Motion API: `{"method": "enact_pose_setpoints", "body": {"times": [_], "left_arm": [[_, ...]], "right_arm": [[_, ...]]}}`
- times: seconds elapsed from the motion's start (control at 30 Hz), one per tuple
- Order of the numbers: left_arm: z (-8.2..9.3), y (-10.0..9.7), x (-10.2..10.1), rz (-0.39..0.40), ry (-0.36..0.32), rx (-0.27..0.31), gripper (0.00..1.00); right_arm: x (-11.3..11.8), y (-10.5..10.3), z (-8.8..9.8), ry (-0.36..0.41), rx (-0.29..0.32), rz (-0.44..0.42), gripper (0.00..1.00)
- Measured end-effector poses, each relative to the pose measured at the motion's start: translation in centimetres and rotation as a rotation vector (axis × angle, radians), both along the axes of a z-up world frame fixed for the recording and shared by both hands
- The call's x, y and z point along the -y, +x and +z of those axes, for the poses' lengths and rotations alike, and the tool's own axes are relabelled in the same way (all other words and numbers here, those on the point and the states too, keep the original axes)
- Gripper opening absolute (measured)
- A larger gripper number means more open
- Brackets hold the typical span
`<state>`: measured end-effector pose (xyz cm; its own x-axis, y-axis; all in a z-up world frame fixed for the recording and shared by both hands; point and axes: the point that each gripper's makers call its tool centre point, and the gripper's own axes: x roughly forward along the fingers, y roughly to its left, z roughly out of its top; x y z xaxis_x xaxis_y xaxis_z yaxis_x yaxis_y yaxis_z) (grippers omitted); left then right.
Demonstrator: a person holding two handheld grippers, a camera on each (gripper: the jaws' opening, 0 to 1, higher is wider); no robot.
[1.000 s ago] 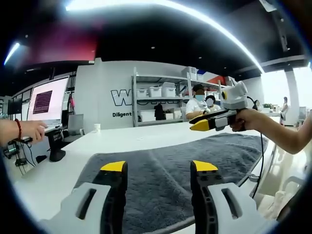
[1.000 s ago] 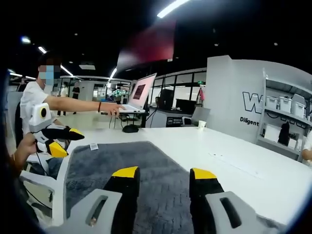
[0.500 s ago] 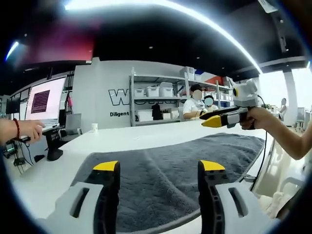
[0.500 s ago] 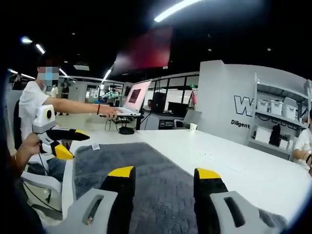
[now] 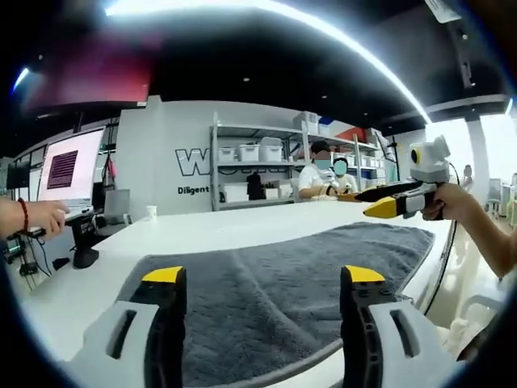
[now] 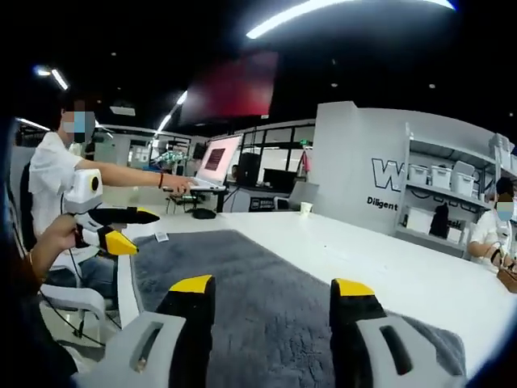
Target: Open the folded towel by lifting each exposed corner and separating the folded layers until the towel lies flat within the target outline without major curled edges
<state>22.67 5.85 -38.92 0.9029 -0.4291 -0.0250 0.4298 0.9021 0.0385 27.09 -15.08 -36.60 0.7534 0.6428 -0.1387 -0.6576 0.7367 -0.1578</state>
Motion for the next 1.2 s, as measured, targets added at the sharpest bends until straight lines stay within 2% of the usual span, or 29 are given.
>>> {"method": "enact_pose_setpoints", "body": {"times": [0.13, 0.3, 0.47, 0.67, 0.73, 1.07, 1.2], "left_arm": [[-0.1, -0.3, 0.3, -0.011, 0.001, 0.006, 0.76], [-0.4, -0.5, 0.9, -0.028, 0.008, 0.006, 0.77], [-0.8, -0.8, 1.5, -0.043, 0.016, 0.003, 0.79], [-1.0, -1.3, 2.3, -0.061, 0.023, 0.006, 0.80], [-1.1, -1.6, 2.5, -0.068, 0.026, 0.008, 0.80], [-1.3, -2.8, 2.3, -0.066, 0.016, 0.007, 0.81], [-1.3, -3.2, 2.0, -0.055, 0.011, 0.011, 0.81]], "right_arm": [[1.5, -1.9, 0.1, 0.007, 0.023, -0.030, 0.56], [2.7, -3.2, 0.0, 0.004, 0.031, -0.058, 0.57], [4.7, -4.9, -0.9, 0.014, 0.033, -0.121, 0.59], [6.1, -7.0, -2.6, 0.047, 0.018, -0.174, 0.59], [6.4, -7.9, -3.3, 0.048, 0.012, -0.189, 0.59], [7.3, -9.3, -5.0, 0.047, -0.002, -0.223, 0.59], [7.3, -9.9, -5.2, 0.042, -0.009, -0.222, 0.60]]}}
